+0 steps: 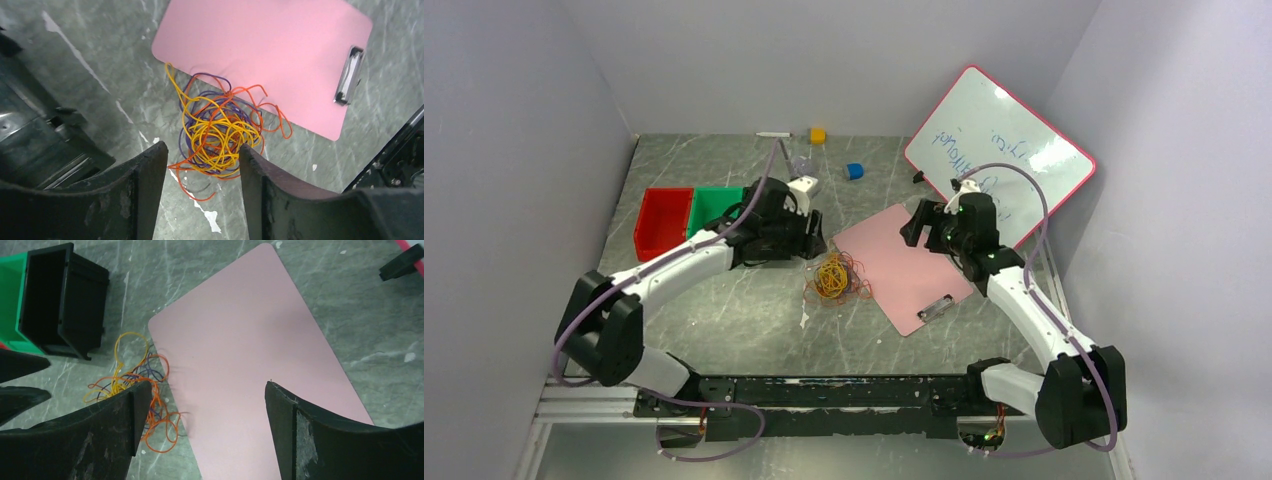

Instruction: Untangle the cables

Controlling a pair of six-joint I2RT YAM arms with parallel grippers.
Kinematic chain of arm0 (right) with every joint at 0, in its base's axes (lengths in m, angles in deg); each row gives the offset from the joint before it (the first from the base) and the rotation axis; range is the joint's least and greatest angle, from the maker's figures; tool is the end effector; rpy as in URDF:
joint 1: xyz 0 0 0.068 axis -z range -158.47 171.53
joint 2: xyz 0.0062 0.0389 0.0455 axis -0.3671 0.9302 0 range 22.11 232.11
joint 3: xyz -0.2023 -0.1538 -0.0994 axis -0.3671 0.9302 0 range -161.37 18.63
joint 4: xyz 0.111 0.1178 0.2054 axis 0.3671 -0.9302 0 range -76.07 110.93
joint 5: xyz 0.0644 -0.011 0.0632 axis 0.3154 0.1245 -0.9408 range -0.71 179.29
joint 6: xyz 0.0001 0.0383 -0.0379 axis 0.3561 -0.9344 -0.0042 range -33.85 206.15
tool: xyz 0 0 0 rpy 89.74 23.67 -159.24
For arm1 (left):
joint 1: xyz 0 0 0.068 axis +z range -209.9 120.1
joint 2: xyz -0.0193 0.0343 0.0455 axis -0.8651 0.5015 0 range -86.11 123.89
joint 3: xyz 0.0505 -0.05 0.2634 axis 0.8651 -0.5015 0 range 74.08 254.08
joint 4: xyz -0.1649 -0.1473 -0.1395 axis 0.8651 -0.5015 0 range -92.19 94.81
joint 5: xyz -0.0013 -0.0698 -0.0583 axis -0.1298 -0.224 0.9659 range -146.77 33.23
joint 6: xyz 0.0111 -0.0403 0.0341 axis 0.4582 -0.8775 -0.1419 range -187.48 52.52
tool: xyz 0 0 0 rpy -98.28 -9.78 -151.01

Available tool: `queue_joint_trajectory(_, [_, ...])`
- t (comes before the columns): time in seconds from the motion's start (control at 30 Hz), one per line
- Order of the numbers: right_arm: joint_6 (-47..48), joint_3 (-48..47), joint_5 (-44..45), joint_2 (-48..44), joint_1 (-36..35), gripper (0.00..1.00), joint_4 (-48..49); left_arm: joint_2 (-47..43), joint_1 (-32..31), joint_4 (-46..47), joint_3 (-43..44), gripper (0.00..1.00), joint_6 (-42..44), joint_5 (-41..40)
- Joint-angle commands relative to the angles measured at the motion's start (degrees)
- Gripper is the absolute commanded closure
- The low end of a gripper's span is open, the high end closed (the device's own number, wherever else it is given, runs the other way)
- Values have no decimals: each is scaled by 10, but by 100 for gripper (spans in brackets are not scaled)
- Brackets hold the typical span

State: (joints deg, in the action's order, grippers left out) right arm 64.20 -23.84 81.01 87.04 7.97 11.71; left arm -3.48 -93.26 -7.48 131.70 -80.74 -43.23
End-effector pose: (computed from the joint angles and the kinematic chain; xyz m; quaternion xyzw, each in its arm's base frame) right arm 0.2423 0.0638 0.2572 0.0286 0.8712 0.2082 0.4436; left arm 0.2626 -0.1829 0.2603 0.2068 0.8670 -0.2714 0.3630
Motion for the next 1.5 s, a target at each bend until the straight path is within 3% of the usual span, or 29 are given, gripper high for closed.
queue_joint_trajectory(0.0, [-5, 18, -32, 1, -6, 13, 35, 38, -29, 15, 7, 44, 25, 0])
queue_joint_trajectory(0.47, [-4, 12, -52, 14, -11, 17, 35, 104, -58, 18, 27, 66, 37, -37])
queue_joint_trajectory(0.73, [-6, 10, -55, 18, -11, 18, 40, 98, -60, 13, 25, 92, 37, -49])
queue_joint_trajectory(1.0, [-12, 14, -52, 7, -13, 19, 54, 66, -61, -23, 44, 93, 43, -55])
queue_joint_trajectory(1.47, [-8, 48, -61, -57, -52, 8, 151, -35, -61, -95, 100, 93, 63, -22])
